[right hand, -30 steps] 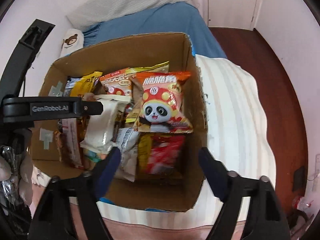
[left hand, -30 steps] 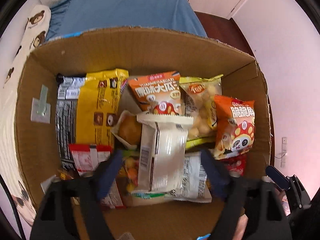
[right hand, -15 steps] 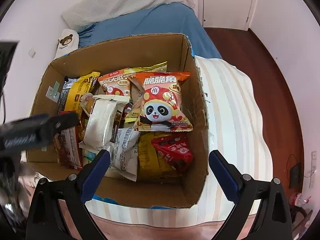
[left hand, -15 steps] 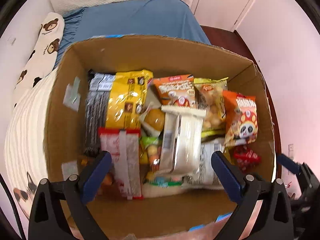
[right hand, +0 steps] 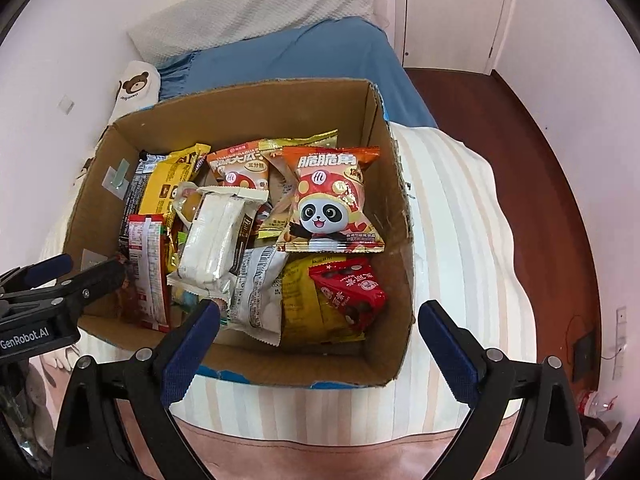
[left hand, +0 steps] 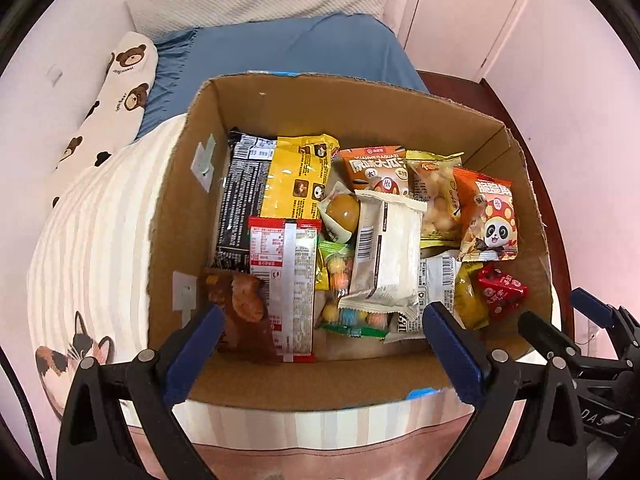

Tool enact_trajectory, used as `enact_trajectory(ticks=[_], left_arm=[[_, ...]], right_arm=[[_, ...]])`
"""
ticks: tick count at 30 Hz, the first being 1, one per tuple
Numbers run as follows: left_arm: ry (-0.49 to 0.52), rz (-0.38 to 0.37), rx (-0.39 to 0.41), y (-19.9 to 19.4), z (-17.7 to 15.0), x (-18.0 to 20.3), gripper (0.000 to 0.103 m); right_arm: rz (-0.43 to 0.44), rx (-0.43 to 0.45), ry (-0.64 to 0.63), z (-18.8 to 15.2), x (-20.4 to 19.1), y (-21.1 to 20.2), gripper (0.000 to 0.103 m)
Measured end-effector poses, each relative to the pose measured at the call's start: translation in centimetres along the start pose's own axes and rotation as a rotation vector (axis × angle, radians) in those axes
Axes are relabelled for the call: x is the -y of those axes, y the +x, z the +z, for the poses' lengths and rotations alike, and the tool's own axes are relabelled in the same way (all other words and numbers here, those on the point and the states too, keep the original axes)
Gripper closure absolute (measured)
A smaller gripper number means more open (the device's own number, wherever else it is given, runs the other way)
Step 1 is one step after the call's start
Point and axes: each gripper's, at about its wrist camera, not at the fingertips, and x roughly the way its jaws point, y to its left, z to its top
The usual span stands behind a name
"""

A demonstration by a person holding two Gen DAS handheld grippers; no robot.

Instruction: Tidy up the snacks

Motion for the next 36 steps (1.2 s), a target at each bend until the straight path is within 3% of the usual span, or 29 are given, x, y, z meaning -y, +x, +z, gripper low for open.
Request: enact_trajectory(ticks=[10,22,36], left_arm=[[0.01,0.016,0.081,-5.4,-2.6,0.5,0.001],[0.027,-0.012,0.21,-14.0,-7.7,1.7,0.001],[-0.001,-0.001,0.295,-21.6,-13.3,2.0,0.001]], right_arm=[[0.019,0.102,0.007,-1.5,-0.3,-5.8,0.002],[0.033,0.254,-0.036,-6.6,-1.4,-15.2,0.002],[0.047,0.393,-0.039,-11.5,-1.5,-25.0,0.0]])
